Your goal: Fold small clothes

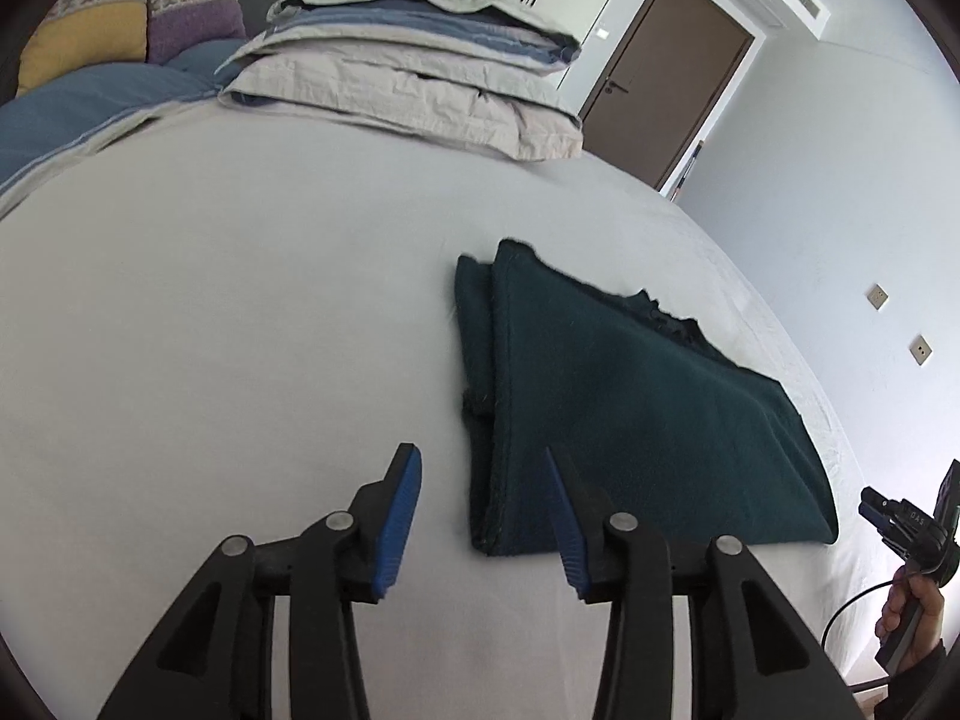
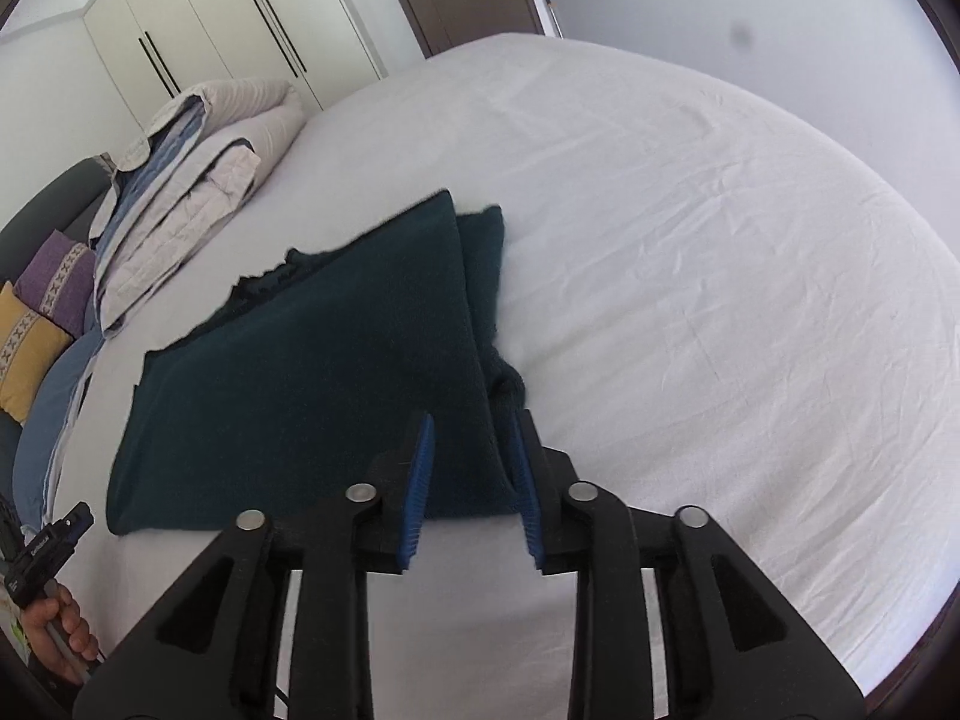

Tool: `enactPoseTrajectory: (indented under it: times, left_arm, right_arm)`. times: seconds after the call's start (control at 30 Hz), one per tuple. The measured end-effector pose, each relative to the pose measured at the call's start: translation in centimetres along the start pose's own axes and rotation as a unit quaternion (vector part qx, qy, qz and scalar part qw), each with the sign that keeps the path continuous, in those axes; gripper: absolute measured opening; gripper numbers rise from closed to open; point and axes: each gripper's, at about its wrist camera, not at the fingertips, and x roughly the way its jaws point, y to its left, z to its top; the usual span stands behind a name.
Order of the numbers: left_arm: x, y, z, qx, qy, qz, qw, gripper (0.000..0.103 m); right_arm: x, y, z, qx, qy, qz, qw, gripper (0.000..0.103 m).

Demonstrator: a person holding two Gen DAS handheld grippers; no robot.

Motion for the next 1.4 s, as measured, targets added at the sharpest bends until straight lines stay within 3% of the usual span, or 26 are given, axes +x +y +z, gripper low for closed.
enactPoseTrajectory:
  times: [0.07,0.23,0.37,0.43,0.5,0.57,0.67,0.87,0.93,1.07,1.13,1.2,1.27,1.33,1.4]
  left_arm:
    - [0.7,-1.9,1.3,0.025,-0.008,-0.008,0.9996,0.048]
    - [5.3,-8.1,4.1,0.103,-0.014,-0.021,0.9943,0.048]
    - [10.3,-11.6,4.7,0.149,0.009,-0.015,0.9887,0.05]
    - [12.6,-11.6,4.1,0.16,0.034,0.004,0.9866,0.05]
    - [14.3,-10.3,3.4,0.152,0.066,0.019,0.986,0.05]
    - [14.2,-8.5,2.4,0.142,0.059,0.008,0.988,0.05]
    - [13.0,-6.7,2.1,0.129,0.053,-0.005,0.9903,0.05]
    - [10.3,-5.6,1.3,0.112,0.053,0.004,0.9923,0.049]
    - [8.6,-6.5,1.0,0.095,0.049,-0.027,0.9939,0.049]
    - [6.8,-11.3,-0.9,0.112,0.053,-0.088,0.9884,0.055]
    - [7.8,-13.1,-2.1,0.122,0.07,-0.098,0.9853,0.058]
    - [9.3,-12.8,-3.1,0.117,0.091,-0.078,0.9858,0.057]
    - [9.8,-10.9,-3.3,0.09,0.101,-0.082,0.9874,0.049]
    - [9.3,-9.0,-2.7,0.072,0.104,-0.087,0.9881,0.044]
    - [8.6,-7.4,-2.1,0.07,0.1,-0.085,0.9889,0.044]
  right_arm:
    - [0.5,2.2,1.3,-0.005,-0.006,0.047,0.999,0.06]
    - [6.8,8.7,2.8,0.004,0.054,0.19,0.98,0.06]
    - [12.9,12.1,1.3,0.027,0.117,0.242,0.963,0.059]
    - [15.3,12.2,0.1,0.036,0.139,0.227,0.963,0.058]
    - [15.9,11.0,-0.9,0.04,0.129,0.228,0.964,0.041]
    - [15.7,8.5,-1.3,0.066,0.12,0.236,0.962,0.031]
    - [14.5,3.1,-1.1,0.129,0.087,0.24,0.958,0.031]
    - [9.3,-5.2,-0.8,0.22,0.005,0.149,0.964,0.032]
    - [7.7,-5.0,-1.0,0.227,-0.002,0.143,0.963,0.036]
    - [7.9,1.6,-2.0,0.18,0.051,0.233,0.954,0.038]
    - [9.1,6.2,-3.0,0.137,0.09,0.262,0.951,0.039]
    - [11.2,9.1,-4.4,0.107,0.134,0.265,0.949,0.039]
    - [13.4,9.3,-5.9,0.113,0.176,0.25,0.945,0.039]
    - [13.9,7.5,-6.6,0.143,0.172,0.272,0.936,0.032]
    - [13.2,5.2,-6.4,0.168,0.148,0.275,0.935,0.032]
